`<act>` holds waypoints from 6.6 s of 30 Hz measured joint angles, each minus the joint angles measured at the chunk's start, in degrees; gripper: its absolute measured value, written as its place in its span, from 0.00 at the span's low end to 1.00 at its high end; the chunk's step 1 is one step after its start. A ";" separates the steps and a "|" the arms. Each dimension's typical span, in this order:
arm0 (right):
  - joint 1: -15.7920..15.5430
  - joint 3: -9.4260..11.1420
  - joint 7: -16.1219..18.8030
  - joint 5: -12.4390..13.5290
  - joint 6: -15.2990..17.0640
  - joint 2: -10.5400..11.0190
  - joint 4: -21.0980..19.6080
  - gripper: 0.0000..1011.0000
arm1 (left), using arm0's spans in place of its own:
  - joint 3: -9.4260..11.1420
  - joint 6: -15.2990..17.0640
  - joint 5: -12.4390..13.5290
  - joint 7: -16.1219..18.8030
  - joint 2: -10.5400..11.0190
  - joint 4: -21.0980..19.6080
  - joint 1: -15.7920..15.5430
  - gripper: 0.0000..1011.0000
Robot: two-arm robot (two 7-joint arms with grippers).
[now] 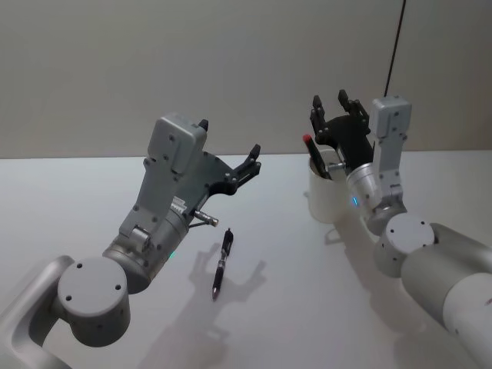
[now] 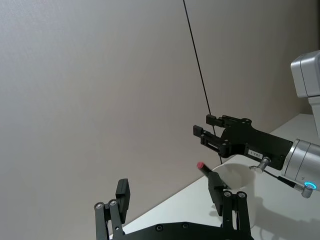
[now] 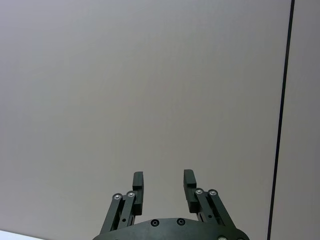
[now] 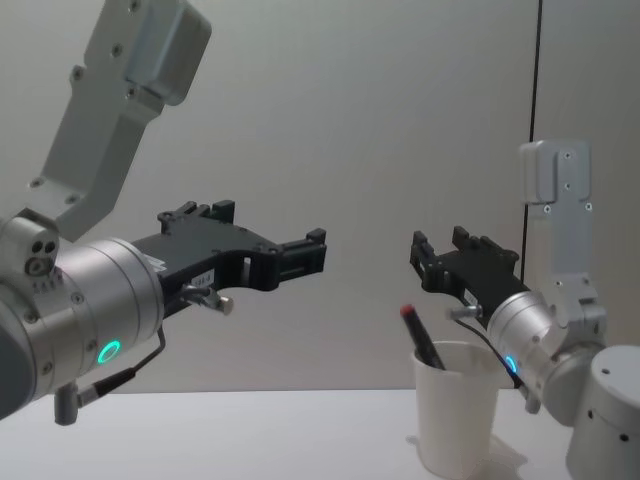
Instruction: Place the pen into the pen holder.
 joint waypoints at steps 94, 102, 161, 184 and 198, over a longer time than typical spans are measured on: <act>-38.61 13.85 7.28 -4.93 57.30 14.87 -74.02 0.99 | 0.00 0.00 0.00 0.00 0.00 0.00 0.00 0.99; -40.63 14.79 8.06 -5.55 59.81 16.01 -76.21 0.99 | 0.00 0.00 0.00 0.00 0.00 0.00 0.00 0.99; -44.90 16.85 9.88 -5.36 62.39 18.31 -80.05 0.99 | -1.28 9.44 -4.78 5.28 1.04 -3.92 3.50 0.99; -44.94 16.84 9.87 -5.36 62.38 18.31 -80.07 0.99 | -1.53 22.40 -7.97 8.44 -0.20 -4.37 4.57 0.99; -44.94 16.84 9.87 -5.36 62.38 18.31 -80.06 0.99 | -1.61 28.06 -8.93 8.10 -1.52 -2.84 4.06 0.99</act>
